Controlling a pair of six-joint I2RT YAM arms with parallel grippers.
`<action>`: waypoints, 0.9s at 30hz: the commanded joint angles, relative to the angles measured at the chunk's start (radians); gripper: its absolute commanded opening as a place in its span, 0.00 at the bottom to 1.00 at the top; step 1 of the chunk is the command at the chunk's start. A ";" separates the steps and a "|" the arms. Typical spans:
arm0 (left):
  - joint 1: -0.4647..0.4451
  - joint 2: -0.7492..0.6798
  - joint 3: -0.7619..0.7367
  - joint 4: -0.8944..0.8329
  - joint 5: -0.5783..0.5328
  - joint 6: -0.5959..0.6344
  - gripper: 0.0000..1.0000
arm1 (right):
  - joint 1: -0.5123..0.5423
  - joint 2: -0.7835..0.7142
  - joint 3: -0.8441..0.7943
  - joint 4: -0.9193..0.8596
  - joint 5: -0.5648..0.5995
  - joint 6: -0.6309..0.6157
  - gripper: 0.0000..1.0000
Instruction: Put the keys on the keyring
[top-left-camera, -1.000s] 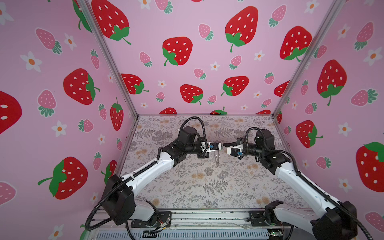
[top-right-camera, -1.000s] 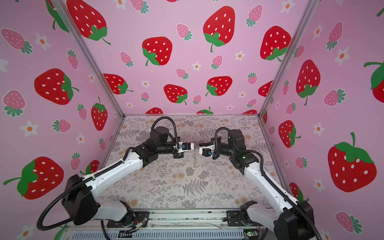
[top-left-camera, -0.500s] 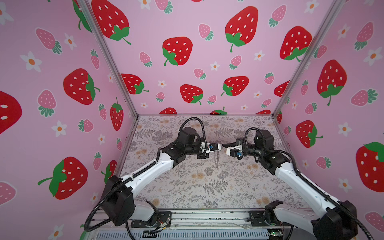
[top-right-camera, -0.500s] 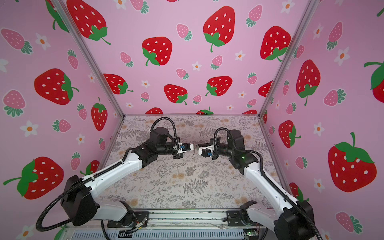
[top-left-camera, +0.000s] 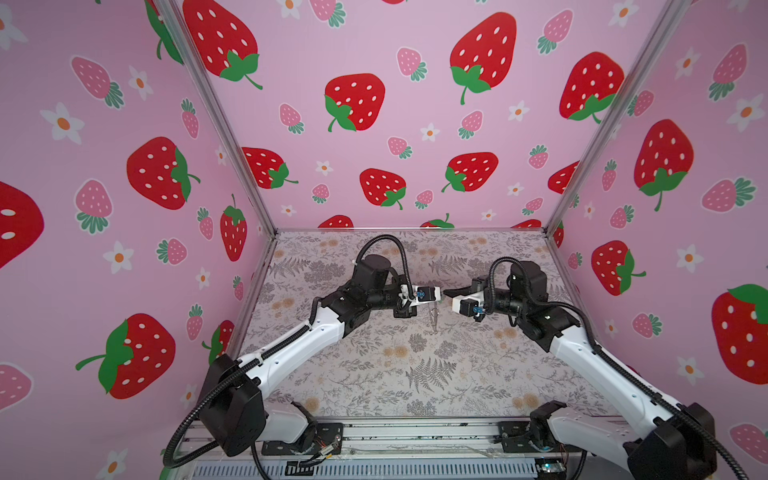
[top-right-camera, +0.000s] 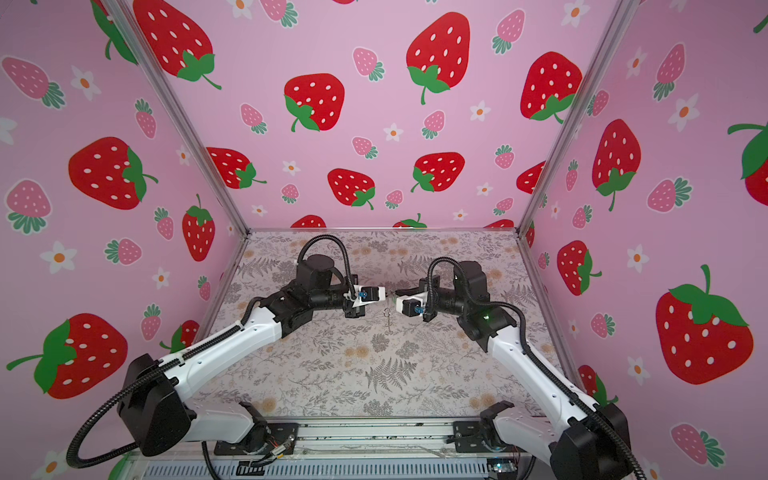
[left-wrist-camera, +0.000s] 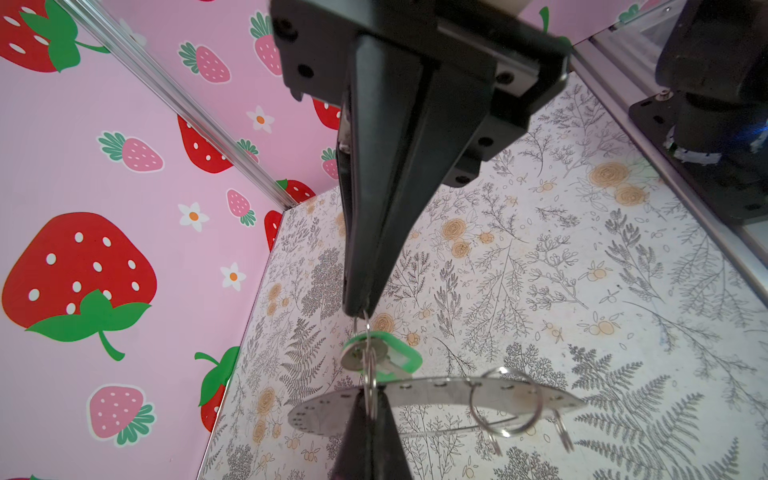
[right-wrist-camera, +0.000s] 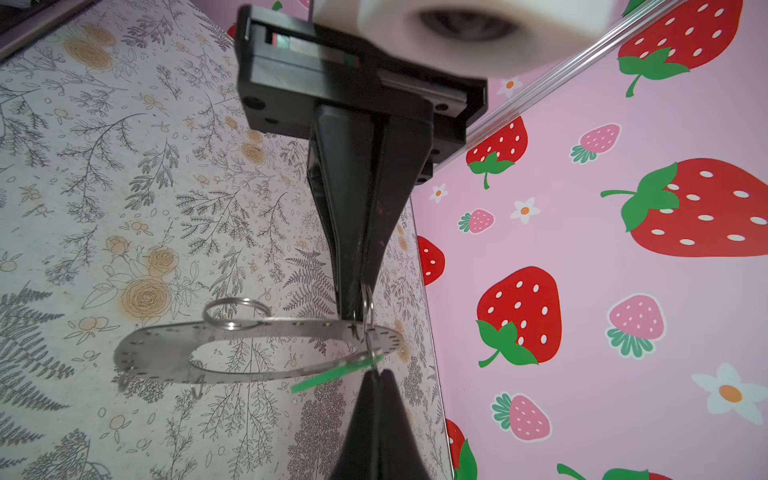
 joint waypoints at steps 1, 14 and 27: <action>-0.005 -0.004 0.016 0.017 0.006 0.007 0.00 | 0.009 -0.020 -0.003 0.005 -0.019 0.008 0.00; -0.005 0.014 0.044 -0.026 -0.025 0.007 0.00 | 0.015 -0.022 0.008 0.005 -0.015 0.005 0.00; -0.004 0.006 0.043 -0.010 -0.015 0.010 0.00 | 0.030 -0.003 0.011 -0.012 -0.002 -0.001 0.00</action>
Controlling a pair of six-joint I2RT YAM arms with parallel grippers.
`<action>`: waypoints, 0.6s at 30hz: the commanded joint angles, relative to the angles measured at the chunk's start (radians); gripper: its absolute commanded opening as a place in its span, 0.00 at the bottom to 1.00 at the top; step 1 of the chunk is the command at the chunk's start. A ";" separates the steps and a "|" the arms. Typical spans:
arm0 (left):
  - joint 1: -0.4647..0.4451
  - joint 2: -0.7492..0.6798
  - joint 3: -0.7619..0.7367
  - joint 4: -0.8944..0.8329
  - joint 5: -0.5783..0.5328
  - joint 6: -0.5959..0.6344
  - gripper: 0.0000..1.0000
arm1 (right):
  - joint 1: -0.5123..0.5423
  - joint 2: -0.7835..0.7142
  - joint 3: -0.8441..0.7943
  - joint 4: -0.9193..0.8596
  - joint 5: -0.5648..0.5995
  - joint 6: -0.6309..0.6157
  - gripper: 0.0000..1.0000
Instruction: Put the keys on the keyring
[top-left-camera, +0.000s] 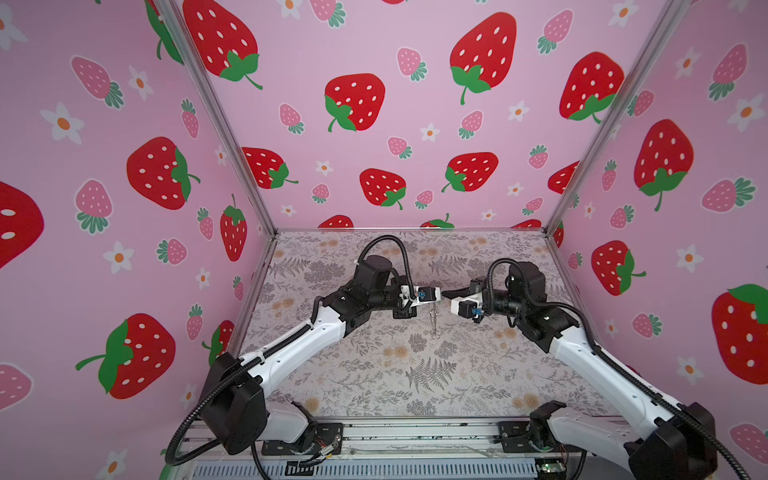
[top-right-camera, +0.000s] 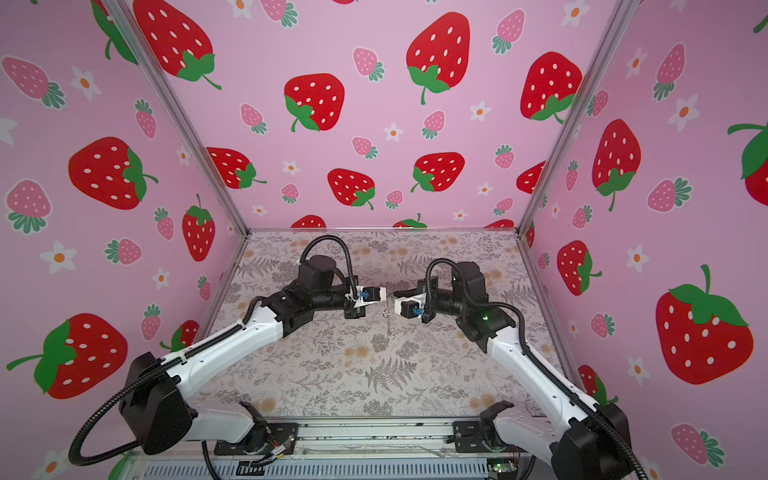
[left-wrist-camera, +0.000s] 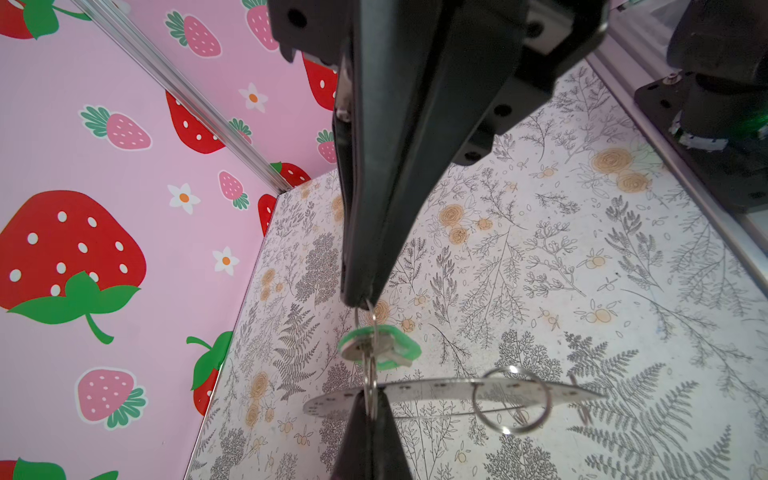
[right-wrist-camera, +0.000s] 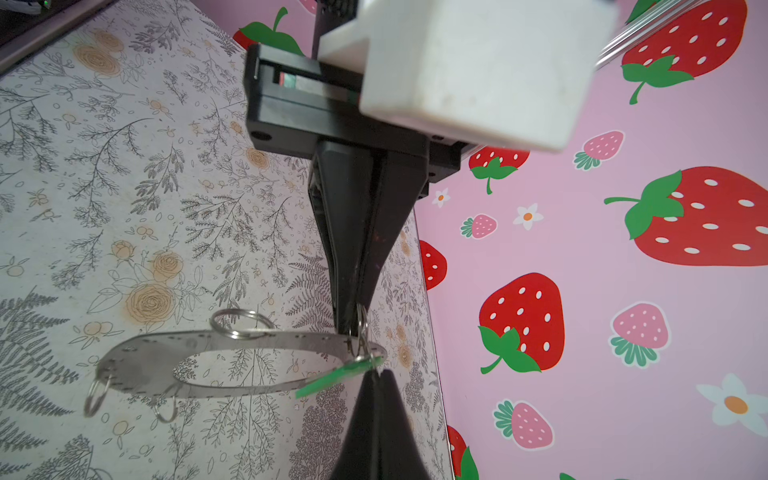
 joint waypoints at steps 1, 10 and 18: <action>-0.004 -0.007 0.037 0.022 0.017 0.011 0.00 | 0.011 0.000 0.011 -0.011 -0.006 -0.001 0.00; -0.004 -0.025 0.011 0.040 0.077 0.027 0.00 | 0.016 0.014 0.013 -0.005 0.000 0.006 0.00; -0.004 -0.015 0.020 0.017 0.095 0.035 0.00 | 0.018 0.012 0.014 0.021 -0.008 0.025 0.00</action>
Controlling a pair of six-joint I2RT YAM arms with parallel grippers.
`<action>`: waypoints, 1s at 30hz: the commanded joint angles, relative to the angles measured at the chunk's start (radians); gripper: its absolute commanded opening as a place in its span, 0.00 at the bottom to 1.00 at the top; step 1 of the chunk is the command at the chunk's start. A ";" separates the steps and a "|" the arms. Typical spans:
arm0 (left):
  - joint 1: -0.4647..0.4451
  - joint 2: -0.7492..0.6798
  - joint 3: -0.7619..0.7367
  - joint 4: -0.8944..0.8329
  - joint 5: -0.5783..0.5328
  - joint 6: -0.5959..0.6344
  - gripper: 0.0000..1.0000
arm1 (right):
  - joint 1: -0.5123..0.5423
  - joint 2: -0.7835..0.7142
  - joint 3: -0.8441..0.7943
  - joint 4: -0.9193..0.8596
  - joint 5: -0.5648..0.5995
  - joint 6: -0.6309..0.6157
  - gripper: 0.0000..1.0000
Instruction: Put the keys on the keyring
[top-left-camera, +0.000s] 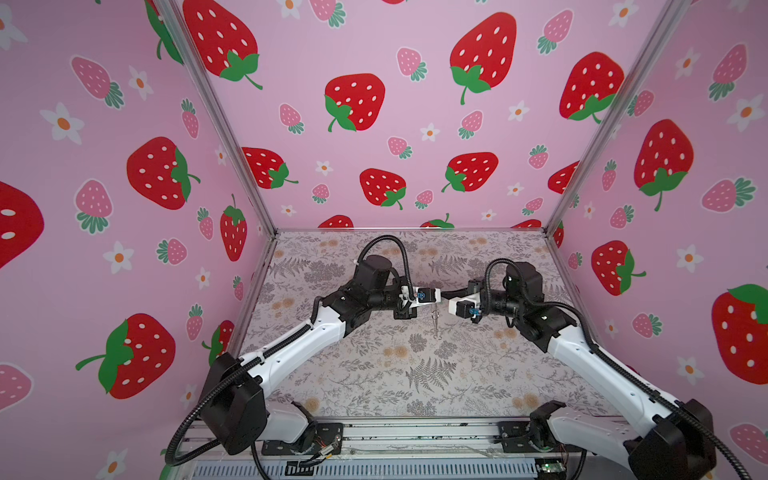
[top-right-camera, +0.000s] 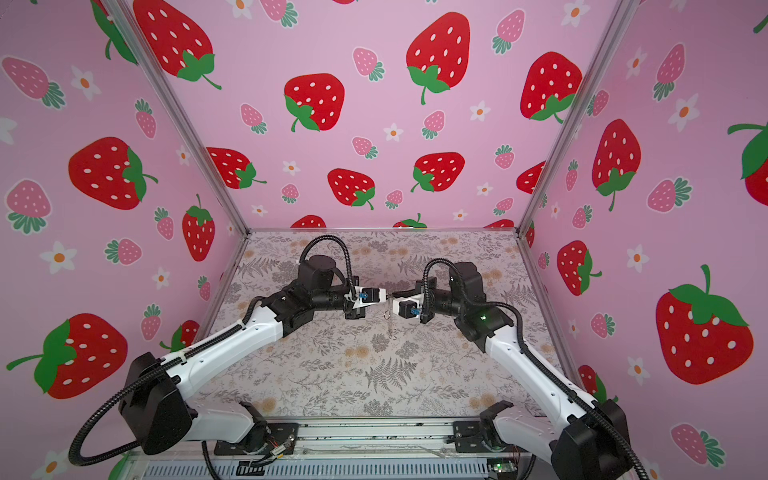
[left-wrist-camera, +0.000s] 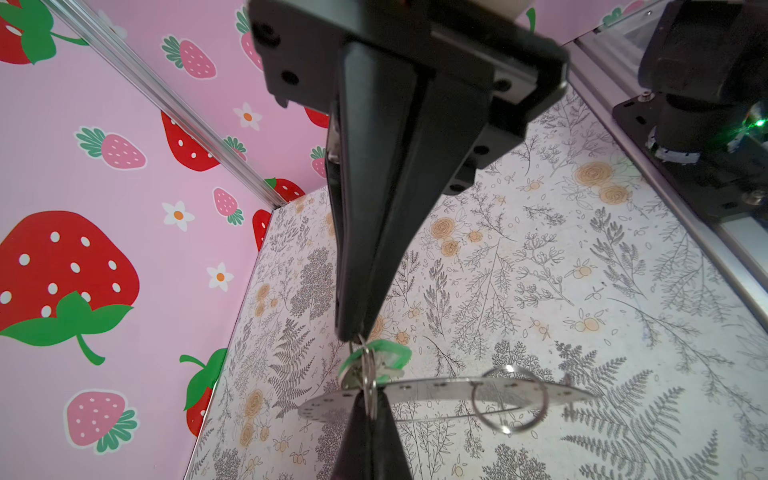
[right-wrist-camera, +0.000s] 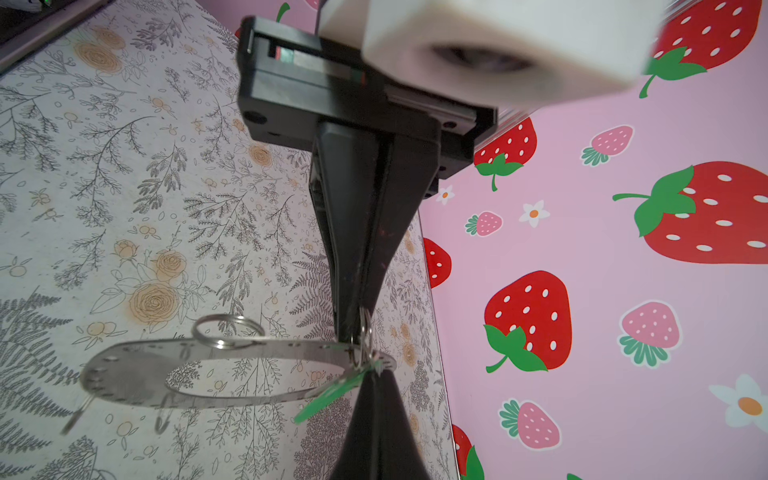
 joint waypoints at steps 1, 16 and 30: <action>-0.003 -0.012 0.021 0.000 0.047 0.028 0.00 | 0.007 -0.003 0.014 0.022 -0.023 0.019 0.00; -0.003 -0.015 0.024 -0.033 0.087 0.043 0.00 | 0.008 -0.005 0.014 0.031 -0.025 0.031 0.00; -0.002 -0.032 0.017 -0.025 0.122 0.031 0.00 | 0.008 -0.040 -0.013 0.028 -0.030 0.040 0.00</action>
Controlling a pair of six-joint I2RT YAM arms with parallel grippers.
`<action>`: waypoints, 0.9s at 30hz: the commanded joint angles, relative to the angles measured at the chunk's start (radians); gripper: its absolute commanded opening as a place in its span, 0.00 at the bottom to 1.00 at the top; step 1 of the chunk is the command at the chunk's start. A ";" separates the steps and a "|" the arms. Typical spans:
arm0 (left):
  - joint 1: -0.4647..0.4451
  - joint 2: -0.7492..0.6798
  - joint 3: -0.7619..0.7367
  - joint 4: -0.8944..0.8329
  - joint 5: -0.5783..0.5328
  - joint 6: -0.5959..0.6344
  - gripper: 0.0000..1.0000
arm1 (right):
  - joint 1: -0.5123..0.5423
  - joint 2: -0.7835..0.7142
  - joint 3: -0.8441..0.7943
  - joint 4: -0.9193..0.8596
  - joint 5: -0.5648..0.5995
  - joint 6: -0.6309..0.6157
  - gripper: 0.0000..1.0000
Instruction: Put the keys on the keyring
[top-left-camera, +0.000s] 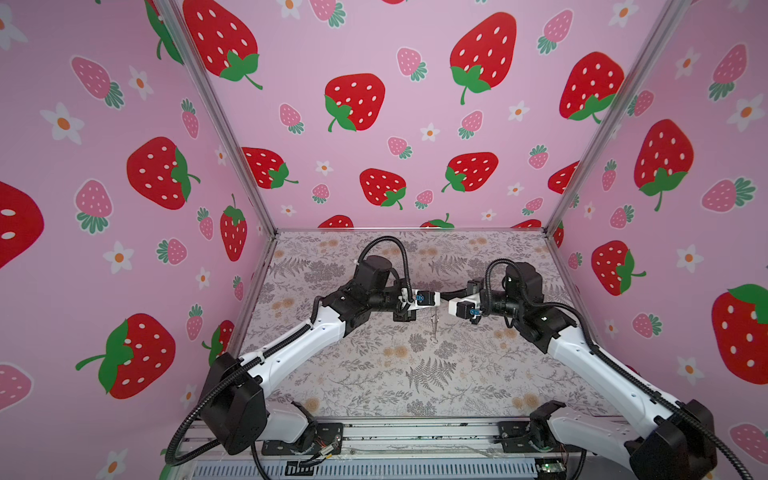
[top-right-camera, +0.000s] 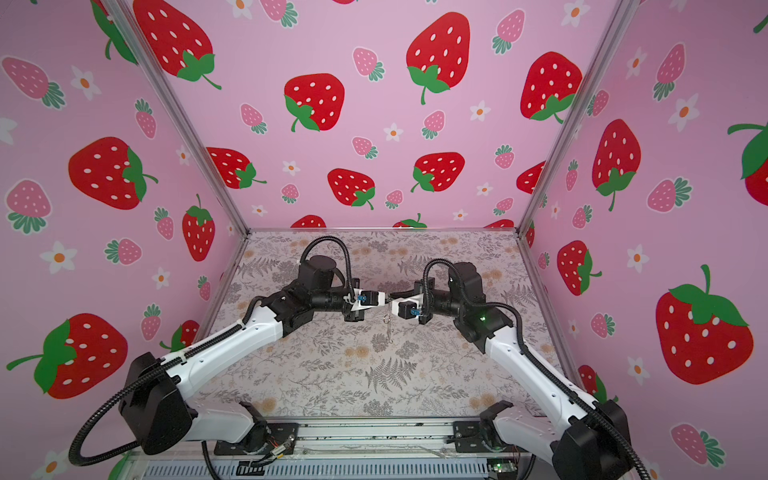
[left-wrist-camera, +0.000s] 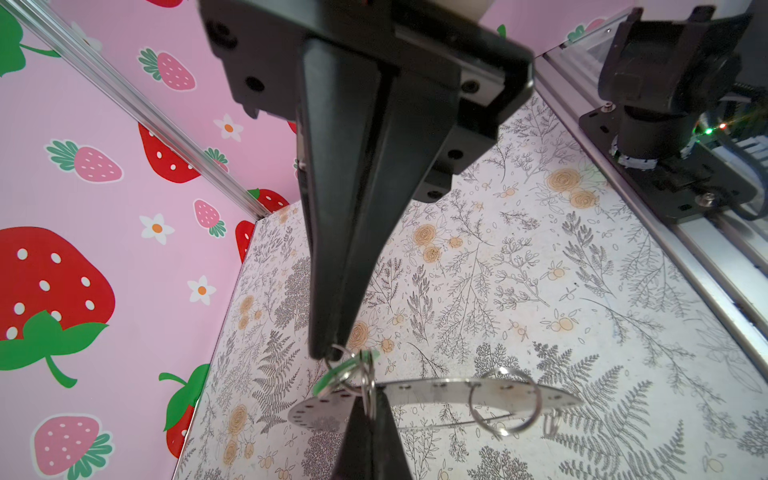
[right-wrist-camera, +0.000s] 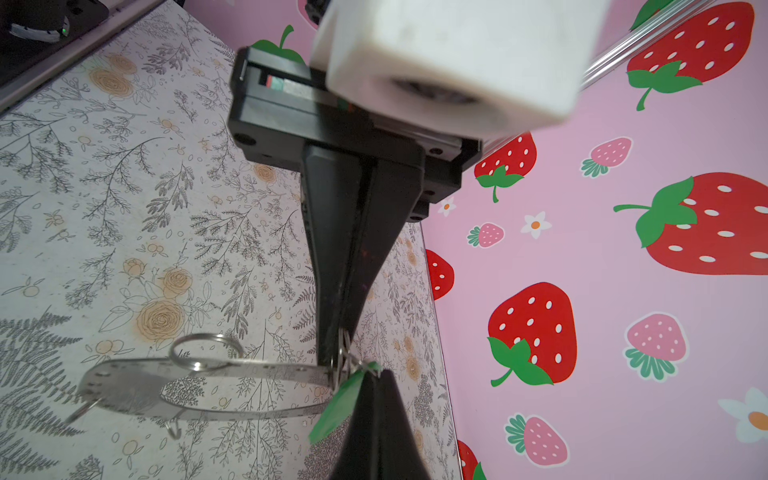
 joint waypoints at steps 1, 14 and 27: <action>-0.003 -0.035 0.015 0.002 0.063 0.013 0.00 | 0.002 -0.036 -0.019 0.014 -0.009 0.017 0.00; -0.002 -0.041 0.021 -0.027 0.119 -0.001 0.00 | 0.002 -0.041 -0.002 0.024 -0.030 0.052 0.00; -0.002 -0.005 0.047 -0.038 0.095 -0.002 0.00 | 0.004 -0.027 0.019 0.008 -0.047 0.043 0.00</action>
